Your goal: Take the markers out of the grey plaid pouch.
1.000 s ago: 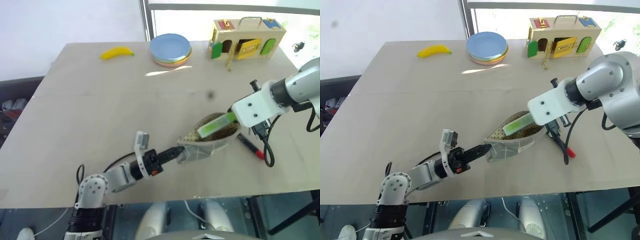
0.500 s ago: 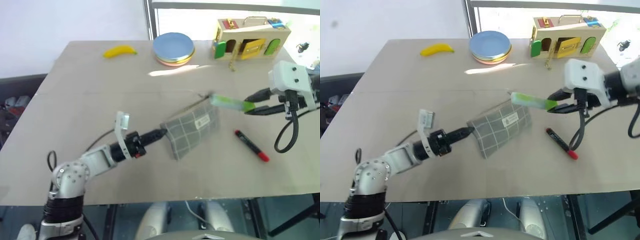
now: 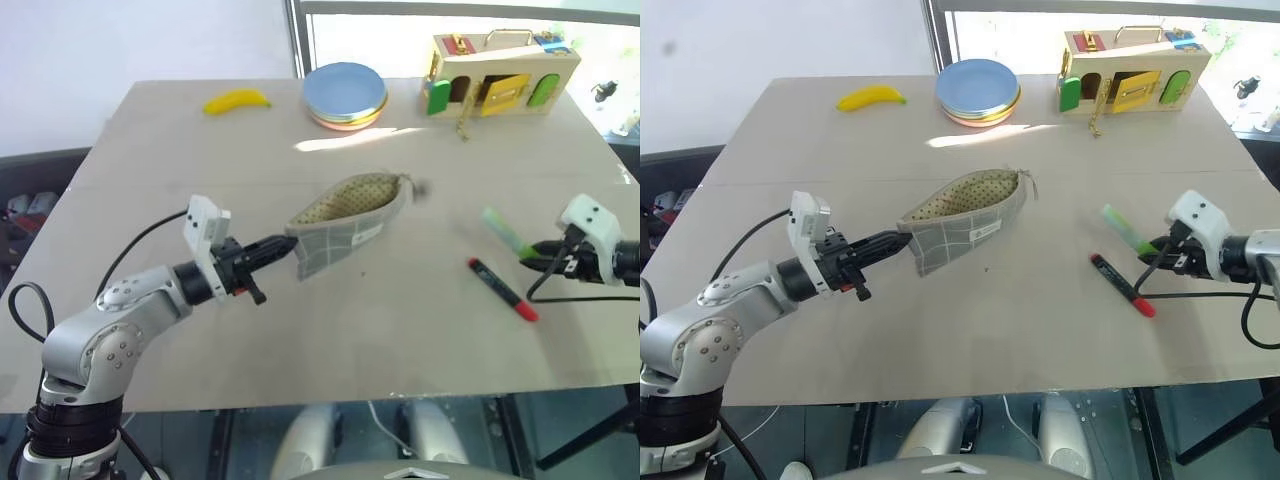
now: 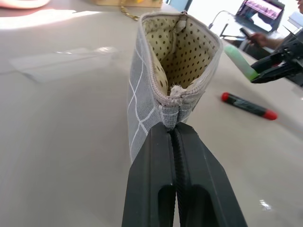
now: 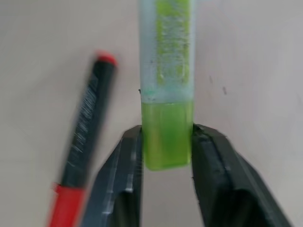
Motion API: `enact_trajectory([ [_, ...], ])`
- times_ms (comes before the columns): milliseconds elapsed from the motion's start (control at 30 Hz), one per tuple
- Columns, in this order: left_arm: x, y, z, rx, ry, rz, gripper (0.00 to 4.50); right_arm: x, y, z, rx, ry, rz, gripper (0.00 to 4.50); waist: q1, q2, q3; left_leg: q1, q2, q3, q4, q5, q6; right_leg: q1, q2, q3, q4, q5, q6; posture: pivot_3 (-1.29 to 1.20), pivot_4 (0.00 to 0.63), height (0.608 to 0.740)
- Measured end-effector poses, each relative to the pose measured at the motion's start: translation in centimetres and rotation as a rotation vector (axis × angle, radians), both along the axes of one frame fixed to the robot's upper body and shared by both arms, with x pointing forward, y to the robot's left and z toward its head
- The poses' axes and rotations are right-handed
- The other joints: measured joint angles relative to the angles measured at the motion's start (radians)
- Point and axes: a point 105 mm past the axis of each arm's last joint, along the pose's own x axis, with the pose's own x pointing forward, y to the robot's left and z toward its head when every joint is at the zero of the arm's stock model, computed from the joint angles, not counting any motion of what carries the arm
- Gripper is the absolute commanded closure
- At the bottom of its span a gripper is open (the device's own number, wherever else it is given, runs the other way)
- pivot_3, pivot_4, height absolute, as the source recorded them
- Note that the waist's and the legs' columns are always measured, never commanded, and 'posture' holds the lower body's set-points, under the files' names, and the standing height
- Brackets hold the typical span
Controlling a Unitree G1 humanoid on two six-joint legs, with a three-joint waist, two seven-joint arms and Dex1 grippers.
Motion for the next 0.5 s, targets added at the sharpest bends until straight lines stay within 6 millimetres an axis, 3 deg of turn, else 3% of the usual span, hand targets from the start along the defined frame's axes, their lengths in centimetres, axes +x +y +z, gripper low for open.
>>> enact_trajectory([
  [100,0.4,0.4,0.3,0.037,-0.049,0.034,4.50,0.2,-0.9,-0.9,-0.062,0.003,-0.021,0.13,0.000,0.000,0.000,0.000,0.000,0.000,0.000,0.000,0.000,0.000,0.000,0.000,0.000,0.000,0.000,0.00,0.150,0.740],
  [400,1.8,2.9,1.8,0.285,-0.306,0.218,4.50,-1.1,-0.9,-0.1,0.035,0.038,-0.032,0.13,0.002,0.000,0.000,0.000,0.000,0.000,0.000,0.000,0.000,0.000,0.000,0.000,0.000,0.000,0.000,0.00,0.150,0.740],
  [500,1.4,3.4,0.7,0.371,-0.313,0.215,4.50,-2.0,-0.6,-0.5,0.081,0.069,-0.033,0.13,0.002,0.000,0.000,0.000,0.000,0.000,-0.001,0.000,0.000,0.000,0.000,0.001,0.000,0.000,0.000,0.00,0.150,0.740],
])
